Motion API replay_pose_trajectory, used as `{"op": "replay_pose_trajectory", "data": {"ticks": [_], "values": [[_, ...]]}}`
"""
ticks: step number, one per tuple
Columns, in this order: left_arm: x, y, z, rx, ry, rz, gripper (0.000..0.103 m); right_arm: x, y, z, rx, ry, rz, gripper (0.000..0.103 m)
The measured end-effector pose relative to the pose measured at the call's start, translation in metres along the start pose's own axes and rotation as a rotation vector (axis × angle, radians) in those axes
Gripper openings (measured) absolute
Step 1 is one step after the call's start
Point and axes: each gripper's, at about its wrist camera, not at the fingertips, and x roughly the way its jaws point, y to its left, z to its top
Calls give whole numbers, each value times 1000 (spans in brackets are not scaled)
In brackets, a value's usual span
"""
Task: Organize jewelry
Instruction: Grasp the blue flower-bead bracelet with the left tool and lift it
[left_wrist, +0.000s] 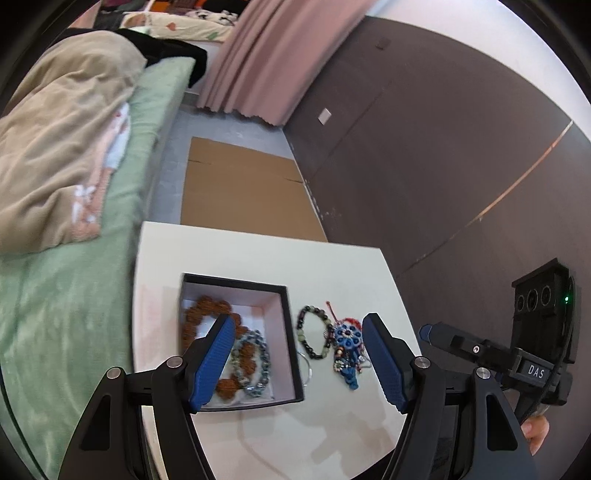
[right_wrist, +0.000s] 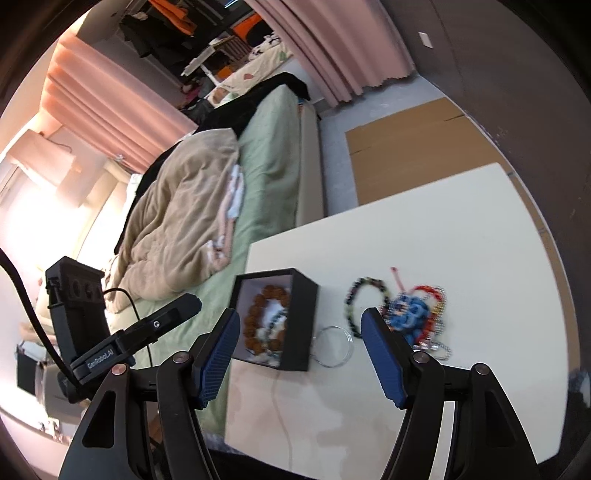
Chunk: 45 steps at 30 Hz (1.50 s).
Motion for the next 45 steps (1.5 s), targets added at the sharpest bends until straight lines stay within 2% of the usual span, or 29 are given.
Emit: {"op": "replay_pose_trajectory", "data": {"ticks": [12, 17, 28, 42, 43, 44, 45], "values": [[63, -63, -13, 106, 152, 3, 70, -19, -69, 0, 124, 25, -66, 69], [91, -78, -15, 122, 218, 26, 57, -24, -91, -1, 160, 35, -87, 69], [140, -103, -23, 159, 312, 104, 46, -36, -129, -3, 224, 36, -95, 69], [189, -110, -36, 223, 385, 282, 44, -32, -158, -1, 265, 57, -96, 69], [189, -110, -36, 228, 384, 289, 40, -31, -158, -1, 263, 59, -98, 69], [191, -109, -37, 233, 382, 302, 30, -29, -158, 0, 261, 65, -99, 69], [191, -108, -36, 230, 380, 305, 29, -27, -158, -1, 262, 73, -96, 69]]}}
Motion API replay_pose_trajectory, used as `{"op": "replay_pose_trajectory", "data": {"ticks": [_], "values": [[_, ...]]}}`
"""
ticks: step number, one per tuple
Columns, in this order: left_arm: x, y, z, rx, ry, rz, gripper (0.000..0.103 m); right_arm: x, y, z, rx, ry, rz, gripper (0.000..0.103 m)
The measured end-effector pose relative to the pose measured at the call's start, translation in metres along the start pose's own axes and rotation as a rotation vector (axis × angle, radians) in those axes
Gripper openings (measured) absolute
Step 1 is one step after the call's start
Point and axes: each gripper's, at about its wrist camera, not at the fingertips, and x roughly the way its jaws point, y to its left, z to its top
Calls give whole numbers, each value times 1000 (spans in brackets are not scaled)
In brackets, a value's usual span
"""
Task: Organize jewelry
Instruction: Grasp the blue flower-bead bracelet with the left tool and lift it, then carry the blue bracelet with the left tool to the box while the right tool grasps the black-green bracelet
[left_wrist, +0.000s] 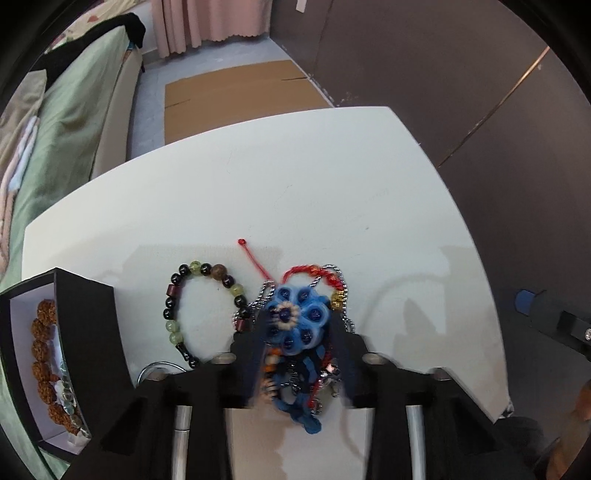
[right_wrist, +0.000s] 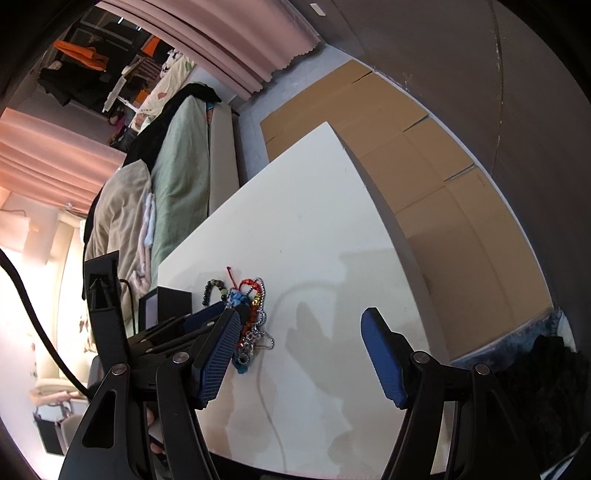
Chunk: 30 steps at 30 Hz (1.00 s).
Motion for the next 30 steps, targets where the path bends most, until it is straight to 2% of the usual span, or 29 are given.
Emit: {"op": "replay_pose_trajectory", "data": {"ticks": [2, 12, 19, 25, 30], "values": [[-2, 1, 2, 0, -7, -2, 24, 4, 1, 0, -2, 17, 5, 69], [-48, 8, 0, 22, -98, -48, 24, 22, 18, -6, -54, 52, 9, 69], [-88, 29, -1, -1, -175, -65, 23, 35, 32, -6, -65, 50, 20, 68], [-111, 52, -2, -29, -227, -44, 24, 47, 54, -8, -97, 58, 73, 56], [-122, 71, -6, -53, -242, -33, 24, 64, 79, -12, -142, 83, 95, 40]]}}
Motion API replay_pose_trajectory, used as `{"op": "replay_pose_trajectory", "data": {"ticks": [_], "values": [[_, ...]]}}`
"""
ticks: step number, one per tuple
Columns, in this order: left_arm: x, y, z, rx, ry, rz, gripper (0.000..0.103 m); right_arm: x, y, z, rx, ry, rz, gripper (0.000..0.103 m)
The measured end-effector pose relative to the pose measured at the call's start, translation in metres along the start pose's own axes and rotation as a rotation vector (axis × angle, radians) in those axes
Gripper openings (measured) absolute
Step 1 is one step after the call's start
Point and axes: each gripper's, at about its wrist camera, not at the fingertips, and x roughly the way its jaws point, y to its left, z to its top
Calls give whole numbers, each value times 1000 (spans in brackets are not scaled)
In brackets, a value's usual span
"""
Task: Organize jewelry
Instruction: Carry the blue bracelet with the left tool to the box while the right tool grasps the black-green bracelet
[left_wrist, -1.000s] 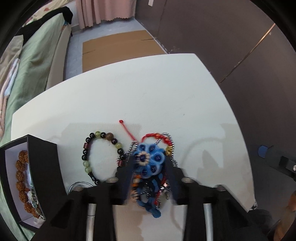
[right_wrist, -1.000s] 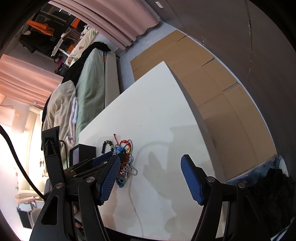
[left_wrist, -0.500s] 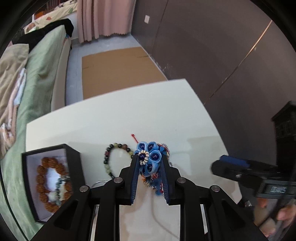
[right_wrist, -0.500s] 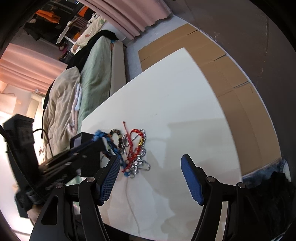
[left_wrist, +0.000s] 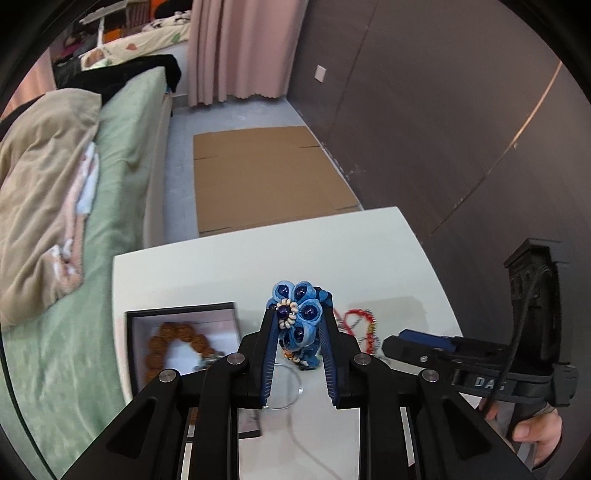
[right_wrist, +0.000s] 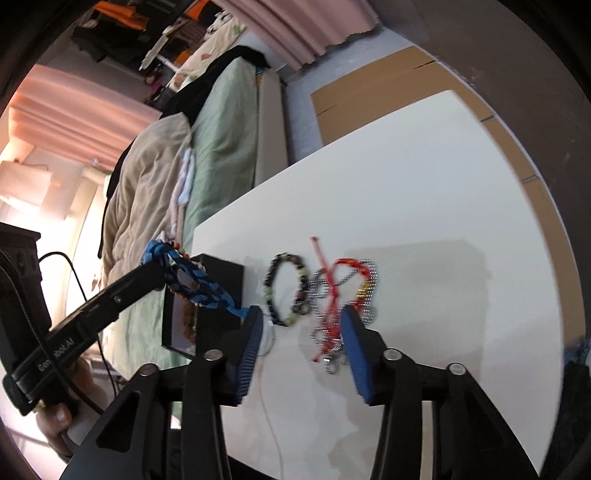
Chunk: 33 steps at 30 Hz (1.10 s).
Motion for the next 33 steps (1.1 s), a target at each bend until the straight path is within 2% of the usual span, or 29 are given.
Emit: {"op": "replay_pose_trajectory", "data": {"ticks": [2, 10, 16, 21, 24, 26, 27, 33], "values": [[-4, 7, 0, -8, -7, 3, 24, 7, 7, 2, -12, 7, 5, 34], [-23, 38, -3, -50, -33, 30, 24, 39, 30, 18, -88, 4, -14, 34], [-31, 60, -4, -76, -36, 58, 24, 62, 34, 22, -133, 25, -110, 34], [-33, 71, -5, -94, -31, 65, 24, 77, 39, 23, -198, 38, -240, 34], [-35, 73, -6, -96, -33, 64, 24, 83, 48, 18, -274, 52, -327, 29], [-33, 74, -6, -101, -31, 61, 24, 85, 53, 14, -334, 54, -407, 11], [-32, 75, -7, -106, -27, 59, 24, 84, 53, 14, -337, 54, -420, 11], [-22, 76, -9, -132, -18, 28, 24, 62, 51, 11, -297, 33, -333, 9]]}}
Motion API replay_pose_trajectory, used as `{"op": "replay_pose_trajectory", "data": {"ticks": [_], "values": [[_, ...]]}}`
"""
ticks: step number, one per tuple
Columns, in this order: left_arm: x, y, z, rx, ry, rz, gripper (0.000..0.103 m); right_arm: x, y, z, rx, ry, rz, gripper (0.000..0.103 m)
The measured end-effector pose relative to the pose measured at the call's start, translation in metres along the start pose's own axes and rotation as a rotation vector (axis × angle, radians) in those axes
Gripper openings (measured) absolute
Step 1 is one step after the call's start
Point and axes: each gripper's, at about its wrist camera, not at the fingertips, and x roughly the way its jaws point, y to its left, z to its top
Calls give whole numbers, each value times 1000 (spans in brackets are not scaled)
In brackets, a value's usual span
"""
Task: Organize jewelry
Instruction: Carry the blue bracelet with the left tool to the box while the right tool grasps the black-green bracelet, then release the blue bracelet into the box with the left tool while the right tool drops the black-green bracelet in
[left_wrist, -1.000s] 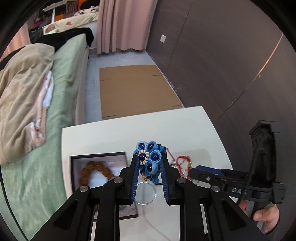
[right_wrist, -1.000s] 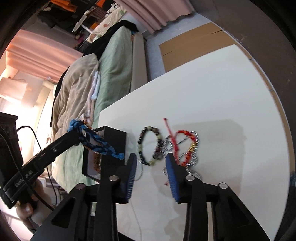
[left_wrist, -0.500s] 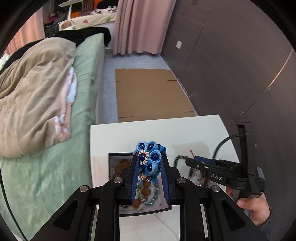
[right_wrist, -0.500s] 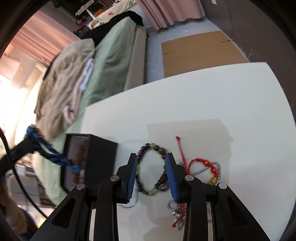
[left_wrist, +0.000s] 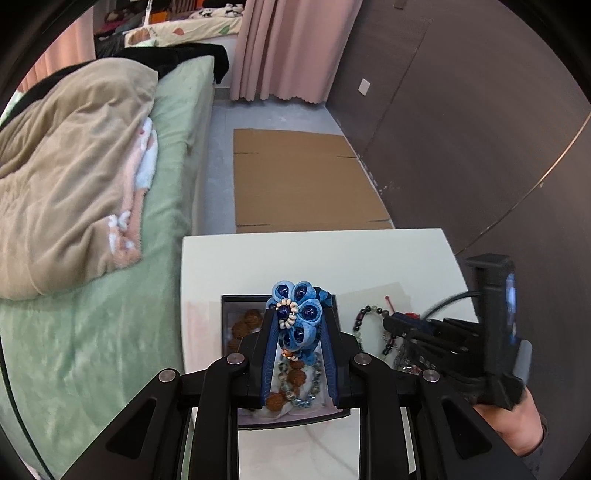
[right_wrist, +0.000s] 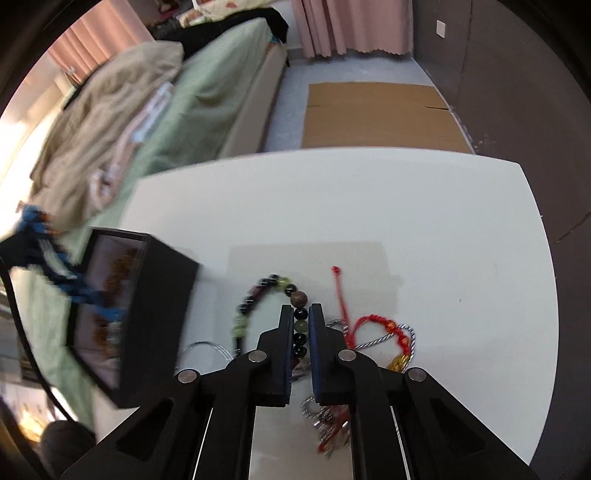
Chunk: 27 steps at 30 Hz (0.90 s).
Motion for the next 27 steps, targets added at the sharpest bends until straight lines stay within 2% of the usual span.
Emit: {"op": "replay_pose_trajectory", "data": {"ticks": [6, 7, 8, 10, 19, 27], "values": [[14, 3, -3, -36, 30, -79, 29, -41, 0, -1, 45, -88, 109, 9], [15, 4, -5, -41, 33, -89, 40, -46, 3, -1, 48, -101, 121, 9], [17, 6, -7, -48, 28, -102, 58, -55, 5, -1, 48, -127, 143, 9], [15, 9, -11, -54, -5, -115, 73, -66, 8, -2, 51, -155, 166, 9], [-8, 45, -15, -95, -79, -101, 73, -105, 44, -4, 25, -287, 310, 9], [-24, 76, -18, -150, -118, -94, 73, -85, 85, 2, -16, -261, 381, 9]]}}
